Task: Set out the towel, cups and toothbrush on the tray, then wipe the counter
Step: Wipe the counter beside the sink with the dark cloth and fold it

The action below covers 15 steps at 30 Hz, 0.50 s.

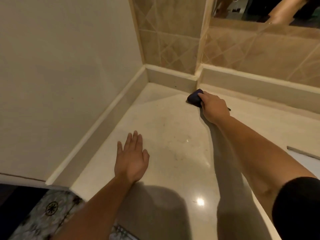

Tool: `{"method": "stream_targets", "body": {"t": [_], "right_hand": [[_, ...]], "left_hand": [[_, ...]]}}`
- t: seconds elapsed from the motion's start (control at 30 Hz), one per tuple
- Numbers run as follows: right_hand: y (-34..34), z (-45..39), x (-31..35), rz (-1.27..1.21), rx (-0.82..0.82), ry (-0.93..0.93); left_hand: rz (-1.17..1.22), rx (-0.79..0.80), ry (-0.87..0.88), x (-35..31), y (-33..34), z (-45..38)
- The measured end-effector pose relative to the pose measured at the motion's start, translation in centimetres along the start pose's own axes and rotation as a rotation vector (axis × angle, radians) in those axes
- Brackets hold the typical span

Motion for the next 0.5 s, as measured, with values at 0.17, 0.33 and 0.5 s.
{"method": "stream_targets", "body": {"t": [0.17,0.33,0.5], "right_hand": [[2.2,-1.9,0.0,0.103,0.059,-0.114],[2.8,1.2,3.3,0.028,0.13,-0.275],[2.1,10.3,9.5,-0.038,0.183,-0.454]], "left_hand": [[0.021,-0.006,-0.01,-0.1,-0.2,-0.2],[-0.009,0.017,0.01,0.0,0.0,-0.3],[-0.007,0.022,0.015,0.4,0.1,-0.3]]}}
Point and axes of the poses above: each hand's wrist, its own z-axis away from the middle knuckle, its own y-axis out of the palm, x = y × z, the point moved 4 cm from there along -z, towards the middle knuckle, and after that the axes turned 3 degrees about -x, right-handed, at the moved point
